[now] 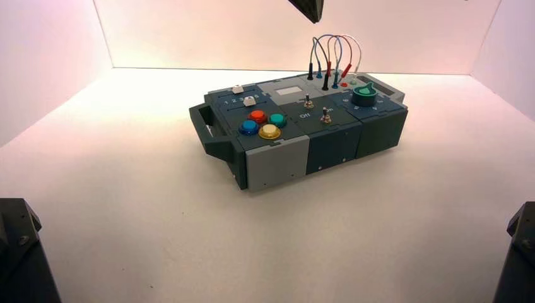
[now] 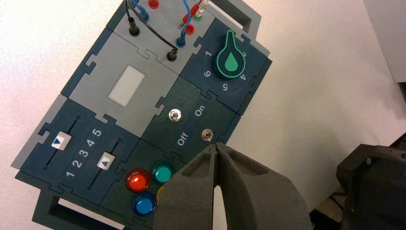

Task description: Move the left gripper to the right.

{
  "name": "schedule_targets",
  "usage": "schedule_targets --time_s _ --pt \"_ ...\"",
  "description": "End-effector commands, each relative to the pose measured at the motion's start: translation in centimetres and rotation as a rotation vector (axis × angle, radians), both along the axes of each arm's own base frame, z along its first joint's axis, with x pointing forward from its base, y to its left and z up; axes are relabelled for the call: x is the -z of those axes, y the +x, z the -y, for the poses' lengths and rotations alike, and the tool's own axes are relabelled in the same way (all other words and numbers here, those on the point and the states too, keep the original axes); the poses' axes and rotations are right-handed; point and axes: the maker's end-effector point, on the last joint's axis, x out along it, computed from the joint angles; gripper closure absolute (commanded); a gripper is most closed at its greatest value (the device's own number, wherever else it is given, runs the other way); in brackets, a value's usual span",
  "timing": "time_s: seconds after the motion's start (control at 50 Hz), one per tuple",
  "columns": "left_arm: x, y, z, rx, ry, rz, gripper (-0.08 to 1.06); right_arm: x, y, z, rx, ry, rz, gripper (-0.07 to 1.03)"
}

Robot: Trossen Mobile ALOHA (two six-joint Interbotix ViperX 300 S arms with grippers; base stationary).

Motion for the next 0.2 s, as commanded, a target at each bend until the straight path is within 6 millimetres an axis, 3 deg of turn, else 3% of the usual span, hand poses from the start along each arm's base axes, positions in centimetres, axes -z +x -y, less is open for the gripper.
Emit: schedule_targets --time_s 0.02,0.2 --pt "-1.56 -0.20 -0.11 0.007 -0.023 0.030 1.01 -1.28 0.69 -0.09 0.002 0.005 0.044 0.99" --pt "-1.78 -0.37 -0.53 0.014 -0.018 0.043 1.01 -1.12 0.55 -0.08 0.002 0.005 0.041 0.99"
